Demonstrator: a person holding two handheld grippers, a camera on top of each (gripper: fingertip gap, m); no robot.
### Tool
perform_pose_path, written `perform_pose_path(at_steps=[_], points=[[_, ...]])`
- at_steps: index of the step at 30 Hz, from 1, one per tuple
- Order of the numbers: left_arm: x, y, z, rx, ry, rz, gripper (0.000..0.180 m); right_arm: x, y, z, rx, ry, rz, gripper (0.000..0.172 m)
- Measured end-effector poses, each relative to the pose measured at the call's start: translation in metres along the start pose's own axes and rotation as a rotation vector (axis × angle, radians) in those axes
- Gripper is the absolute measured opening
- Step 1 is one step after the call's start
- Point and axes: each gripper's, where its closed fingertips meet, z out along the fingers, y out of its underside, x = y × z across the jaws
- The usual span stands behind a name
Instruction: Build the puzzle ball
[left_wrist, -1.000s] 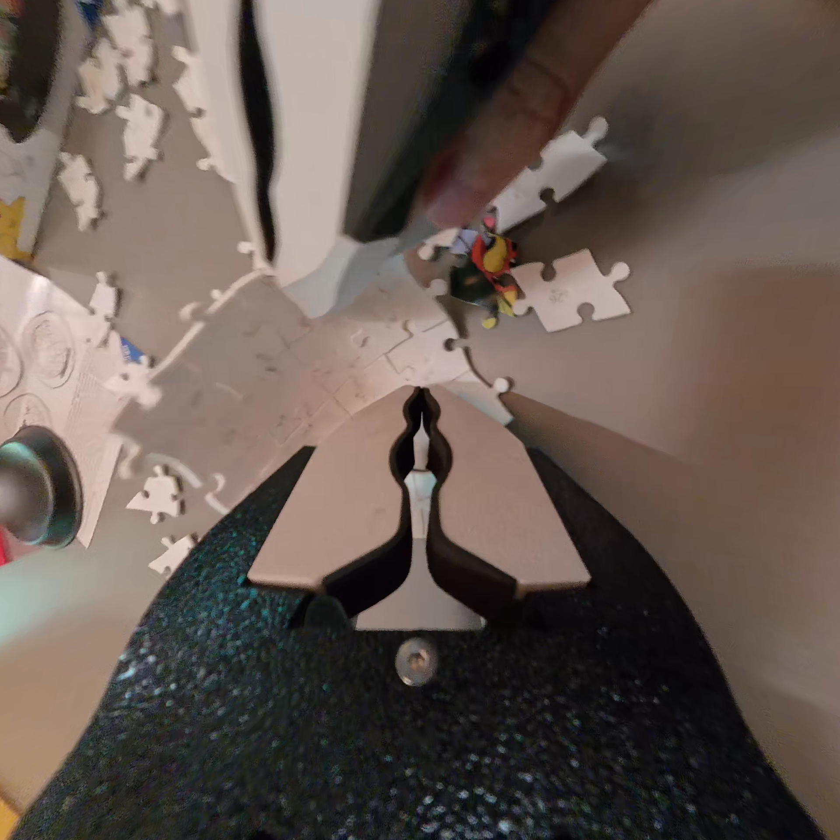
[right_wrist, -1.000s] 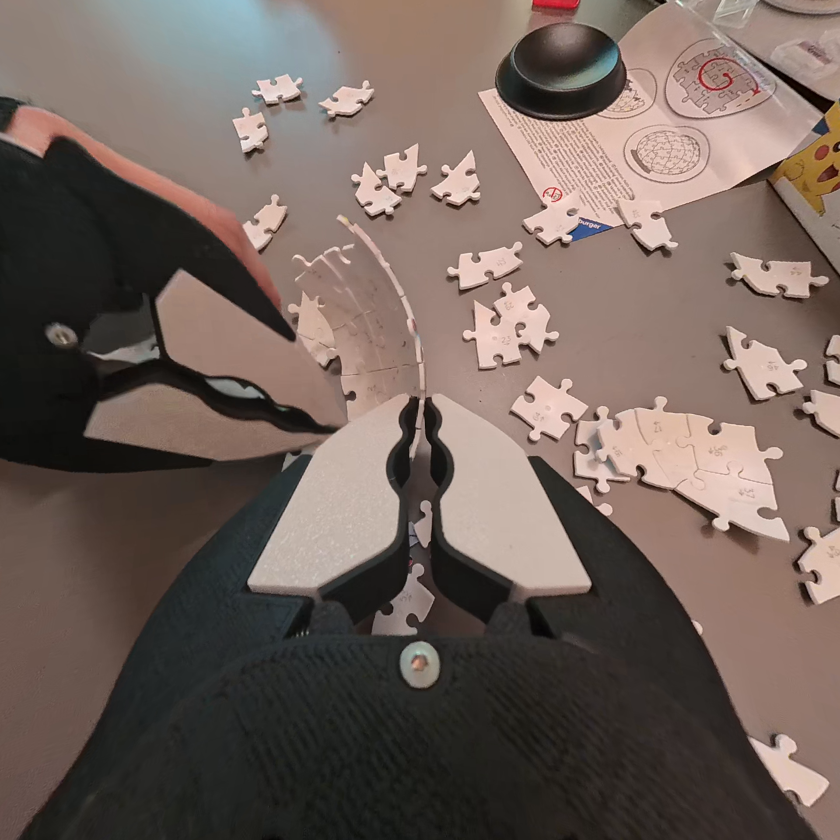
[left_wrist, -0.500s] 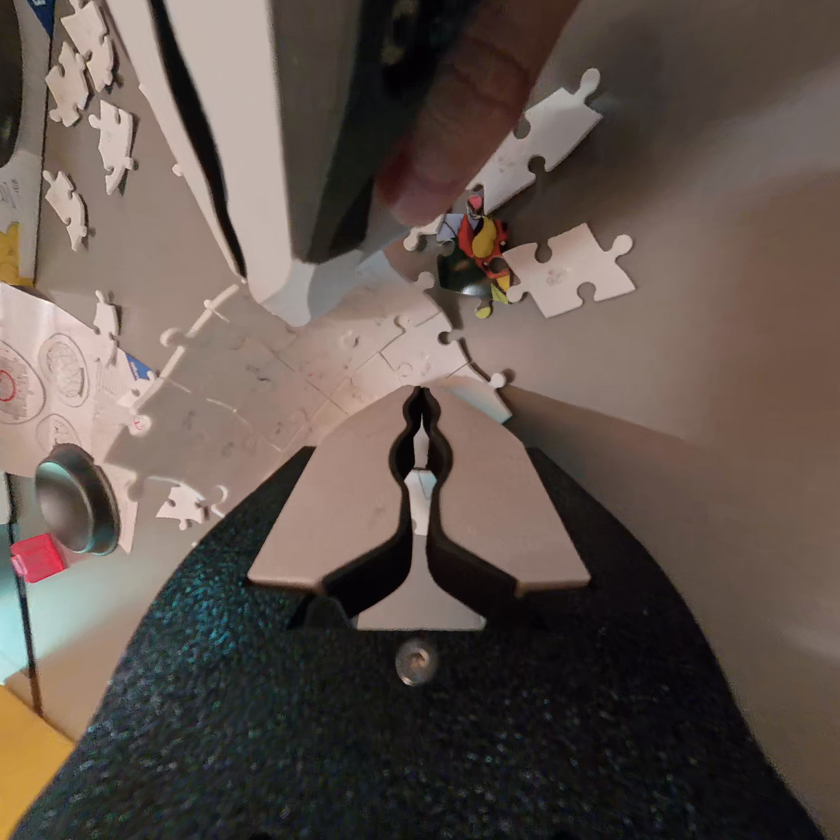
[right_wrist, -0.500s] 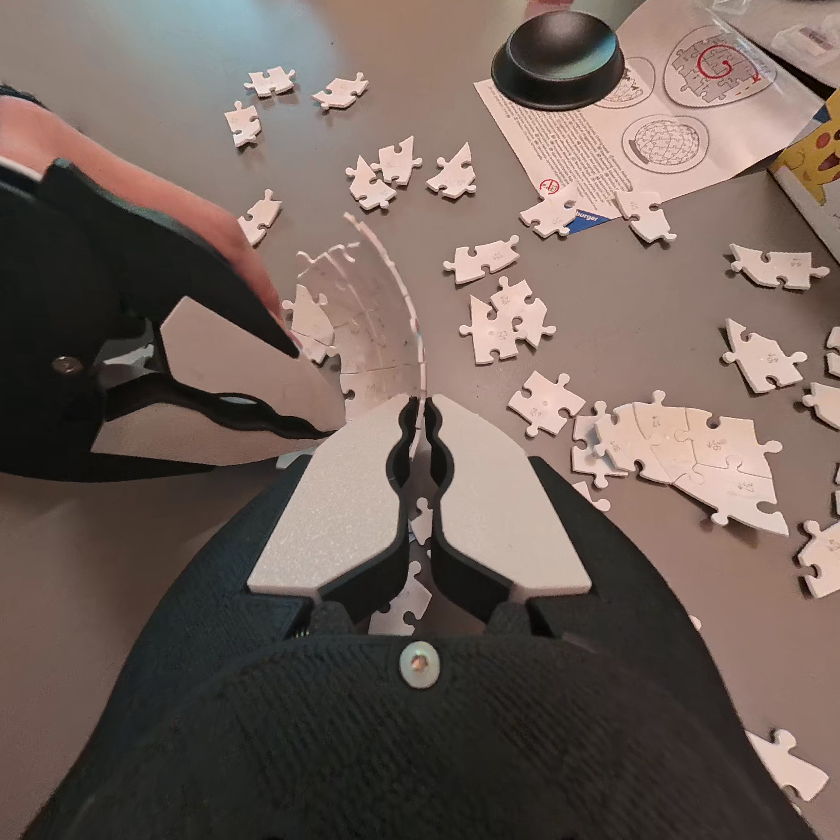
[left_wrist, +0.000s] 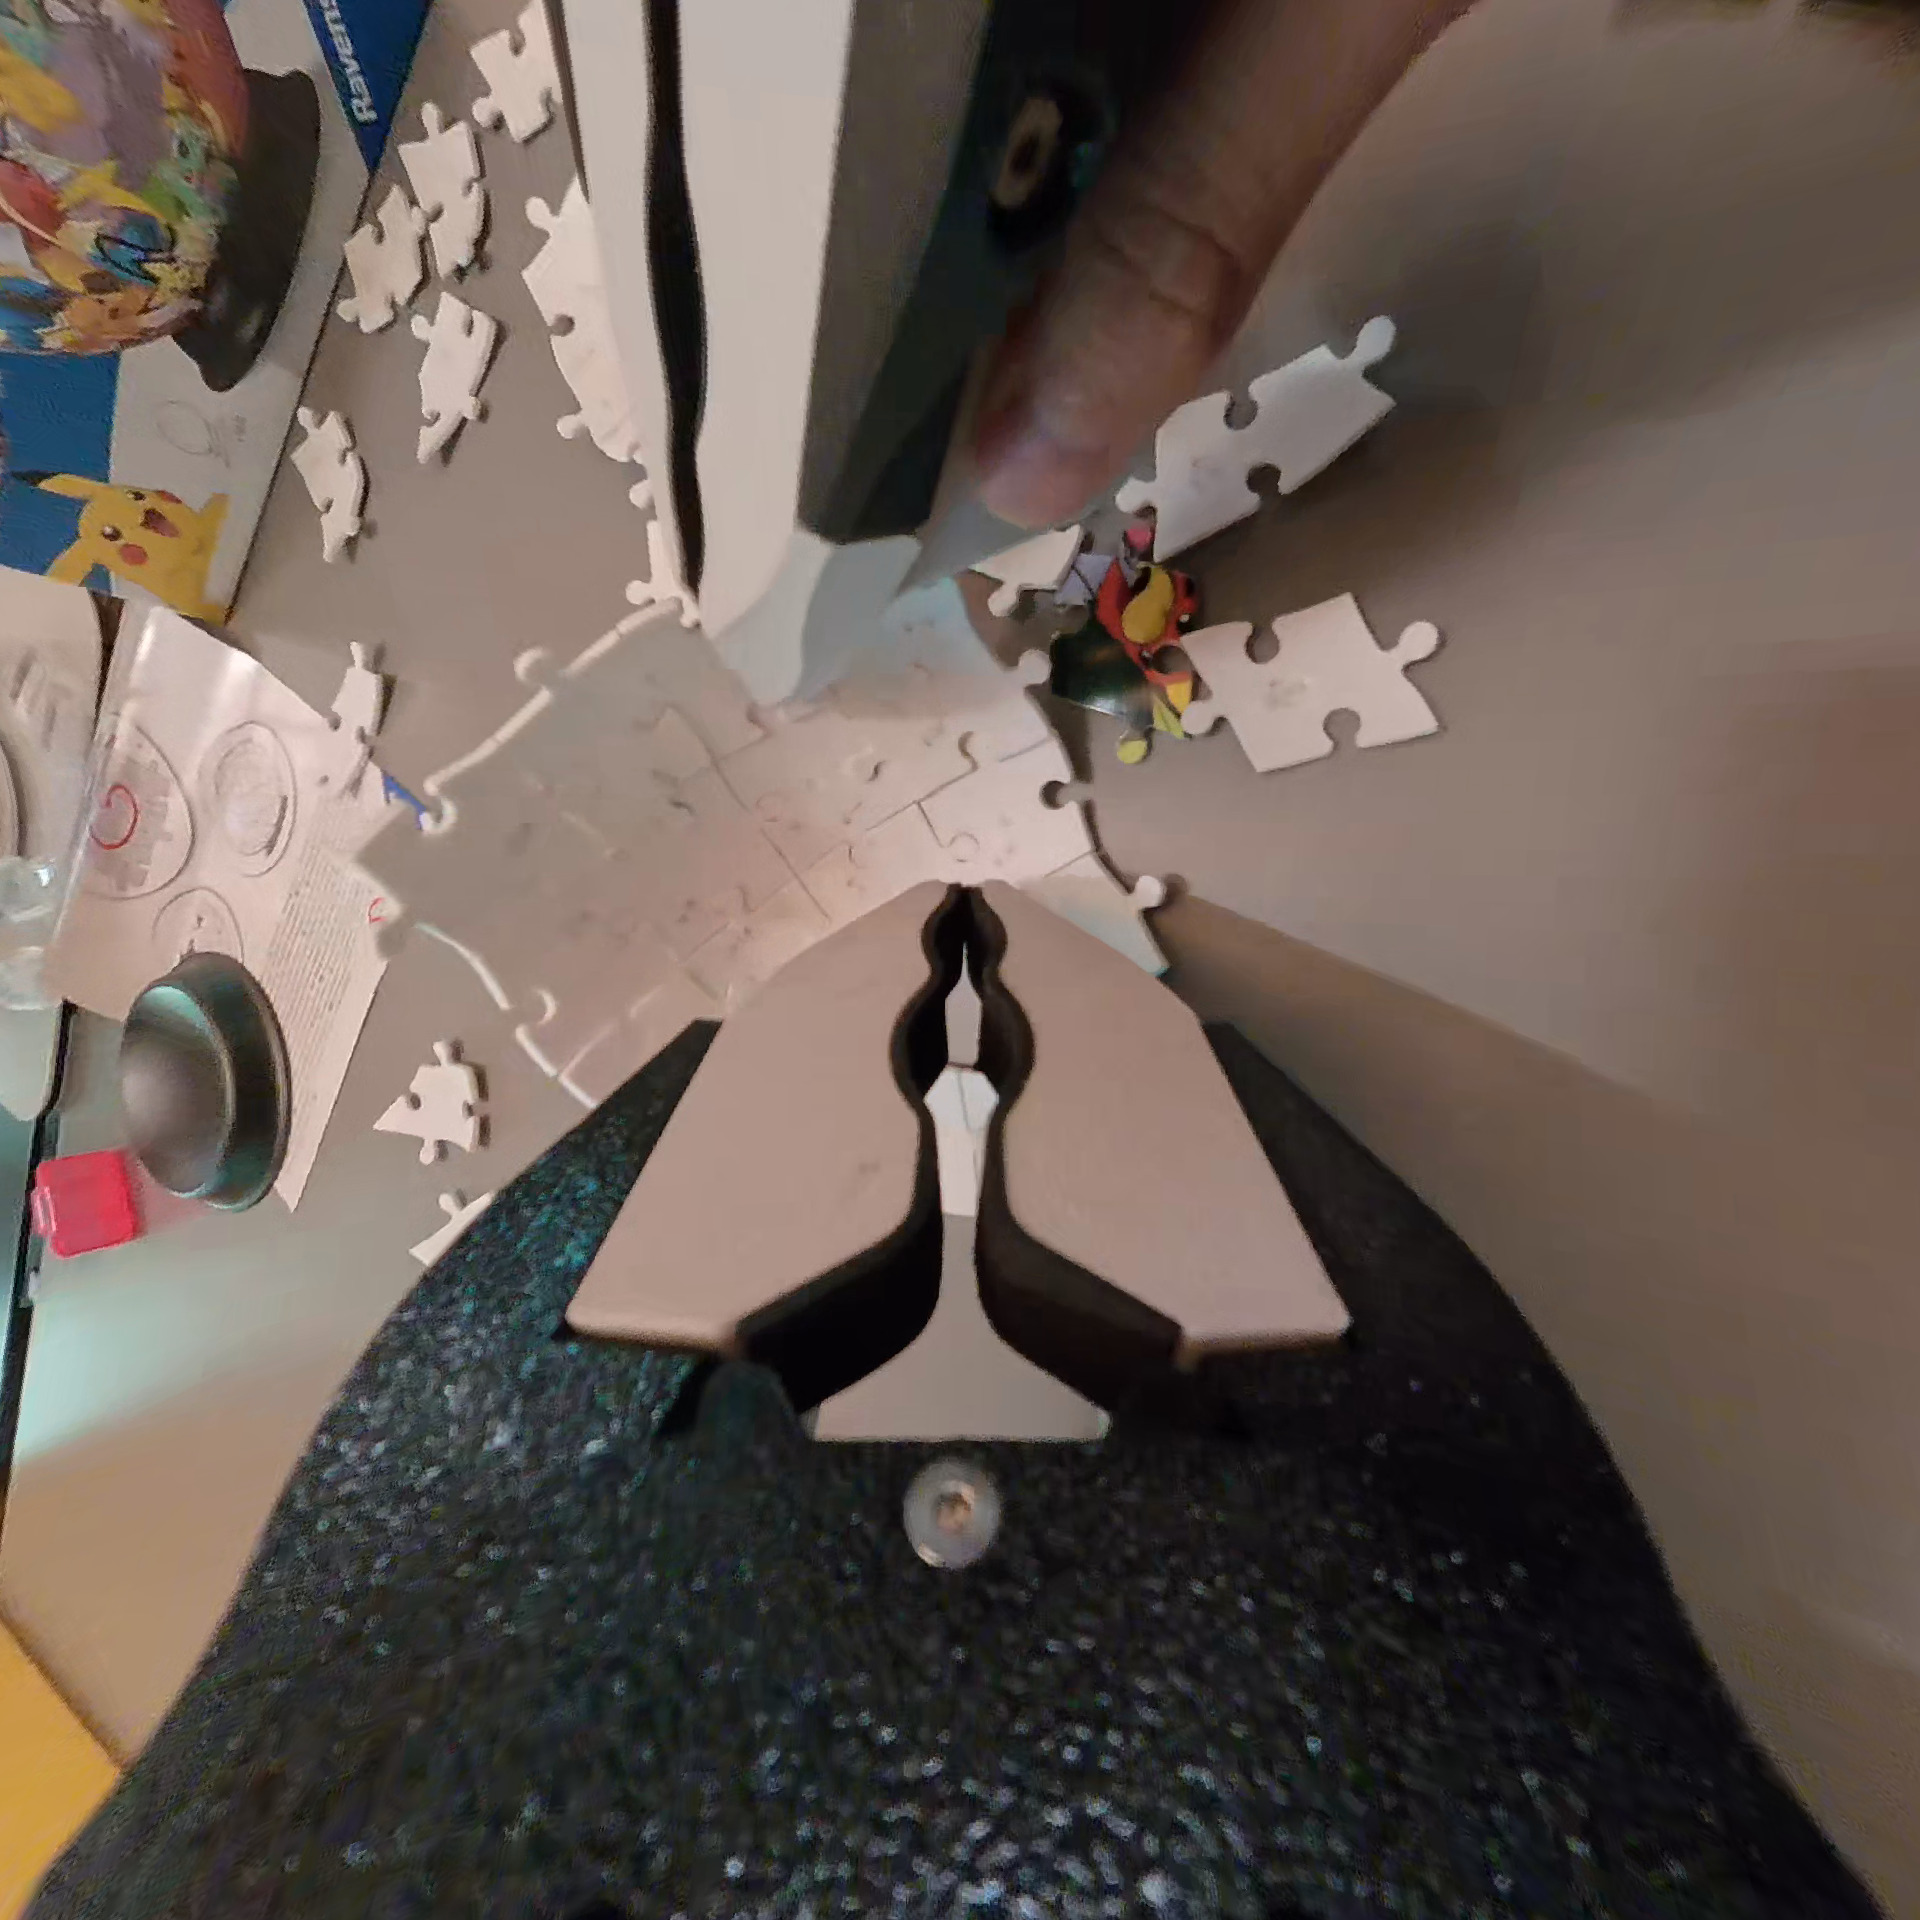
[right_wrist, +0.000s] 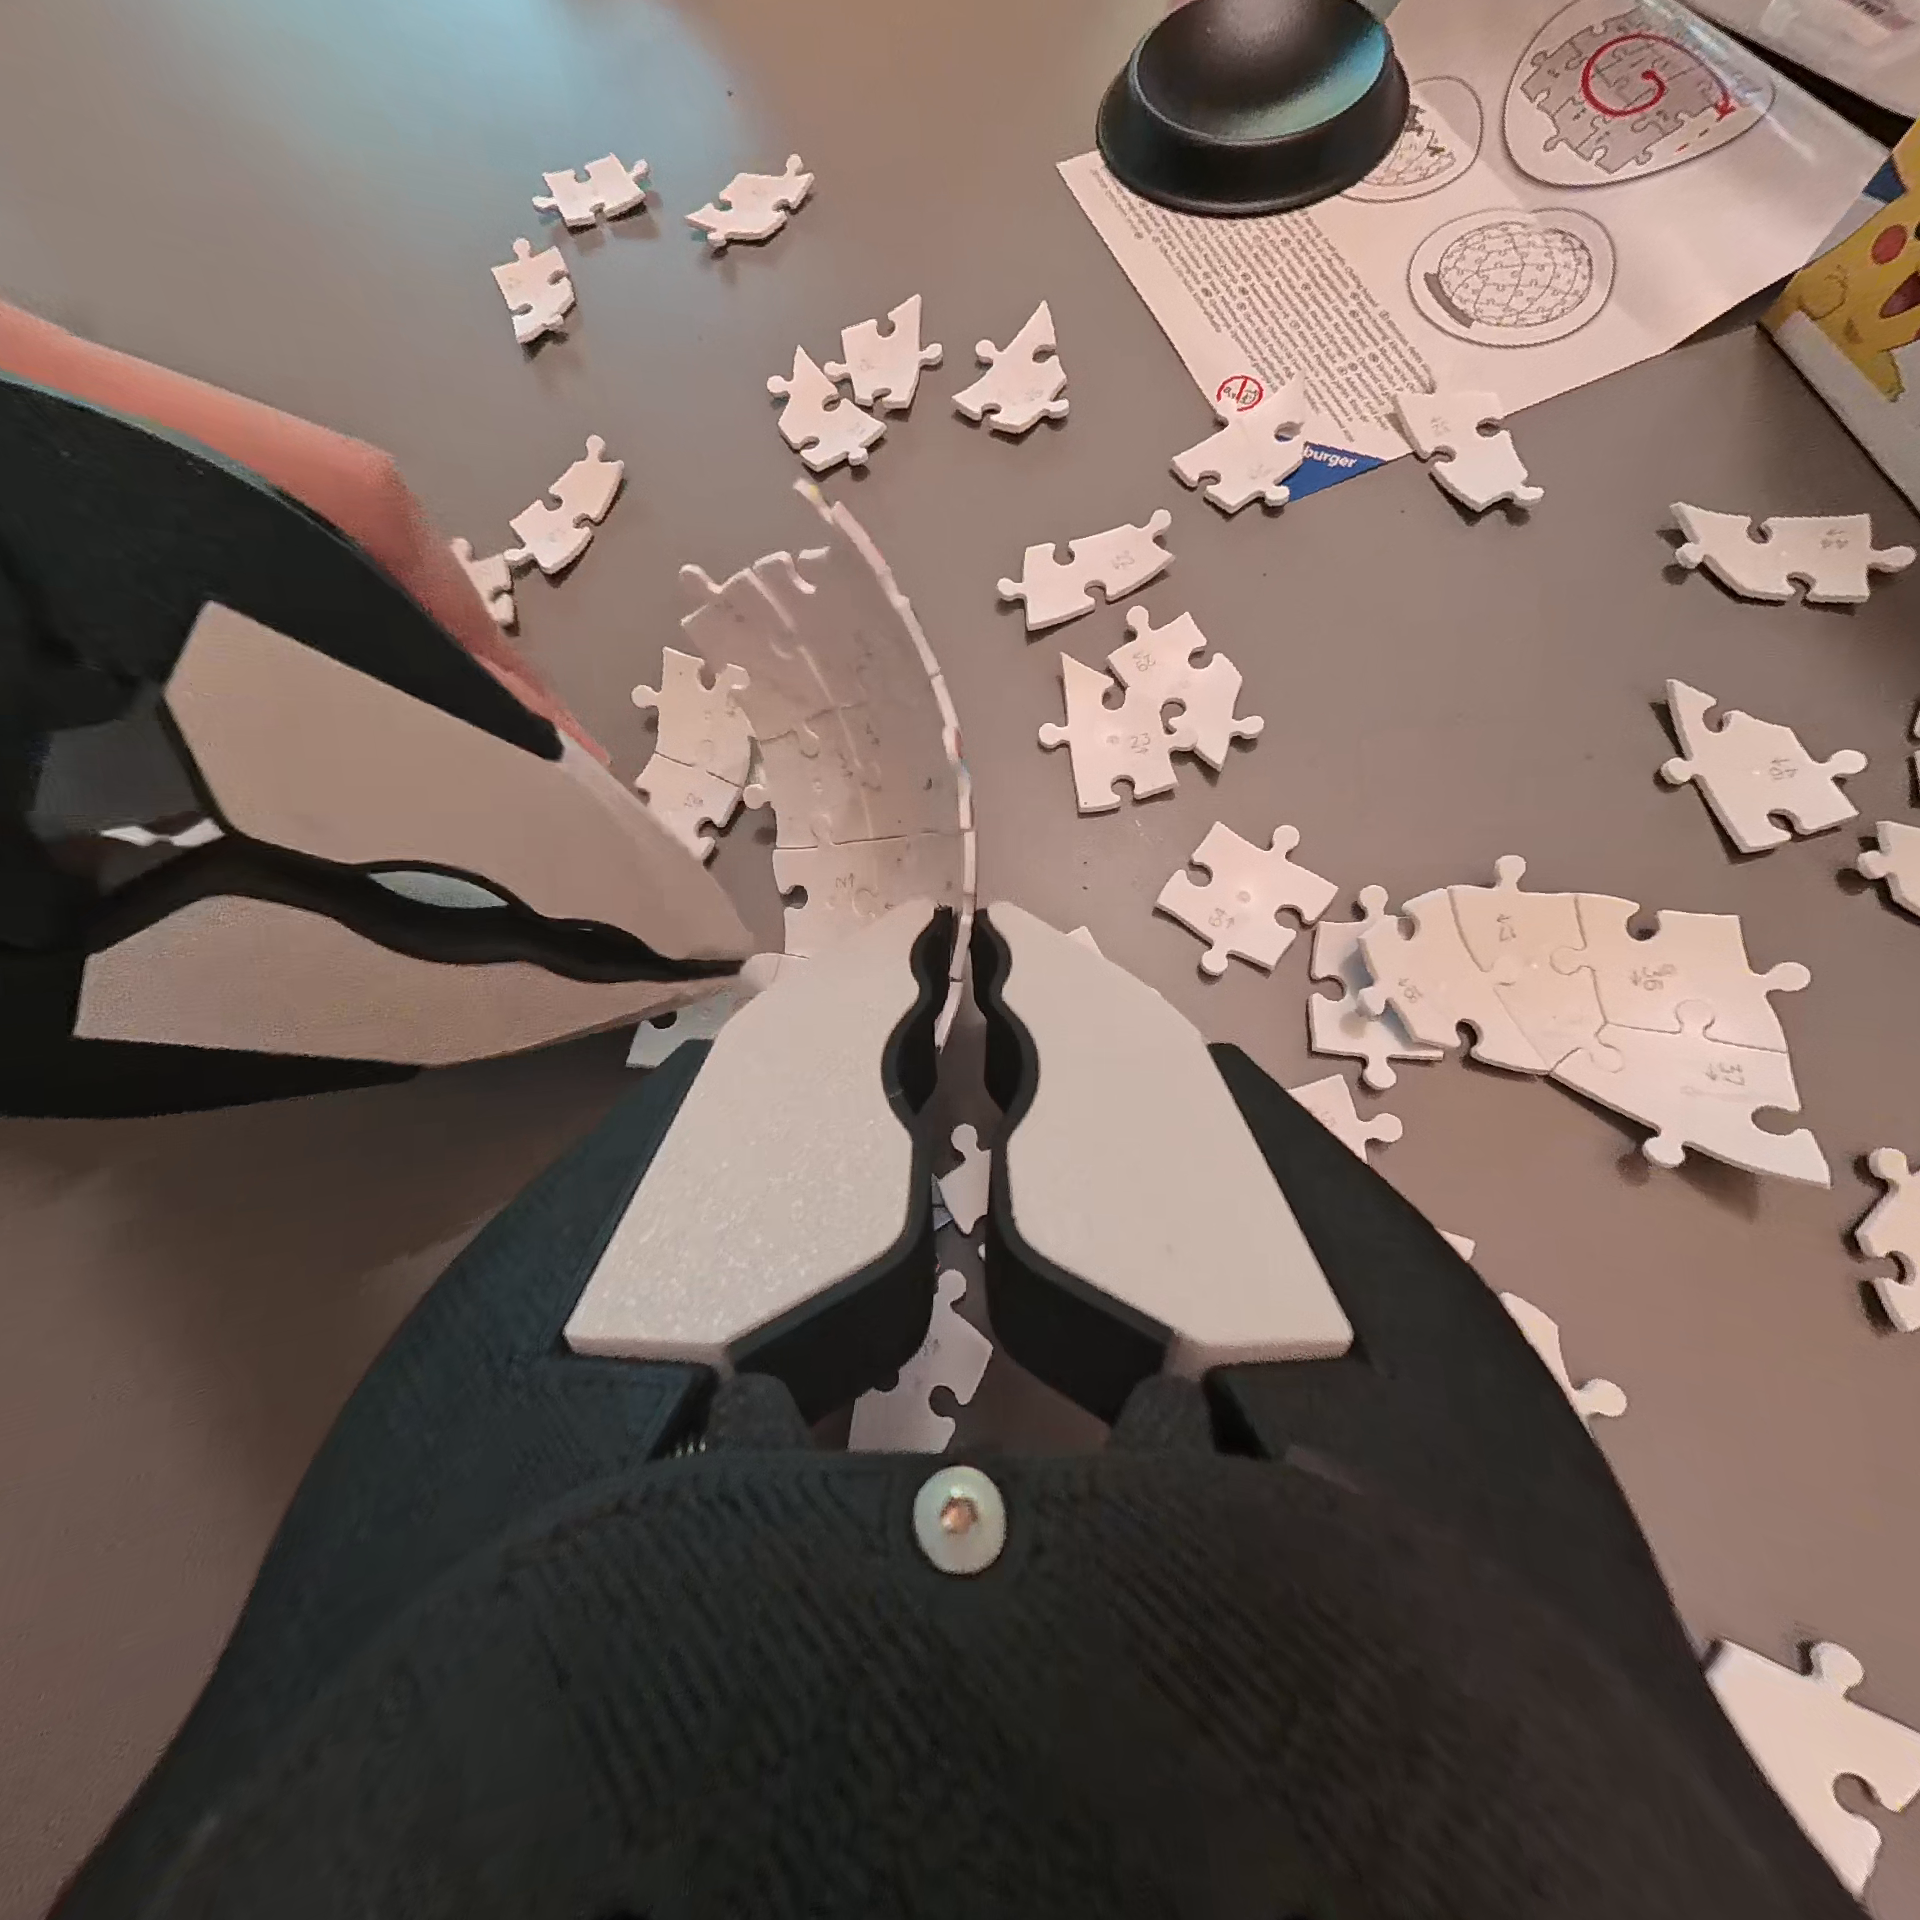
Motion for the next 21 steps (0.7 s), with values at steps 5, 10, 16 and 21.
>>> perform_pose_path(at_steps=[5,10,16,21], points=[[0.016,0.000,0.002,-0.024,0.061,0.041,0.000,-0.001,0.001,0.002,-0.005,-0.011,0.010,0.004],[0.019,0.001,0.008,-0.037,0.081,0.033,0.000,-0.001,0.001,0.001,0.001,-0.019,0.023,0.004],[0.019,0.001,0.009,-0.018,0.128,0.003,0.000,0.000,0.002,0.003,0.009,-0.028,0.037,0.004],[-0.001,-0.011,-0.005,0.110,0.041,-0.026,0.000,0.002,0.006,0.003,0.003,-0.035,0.050,0.005]])
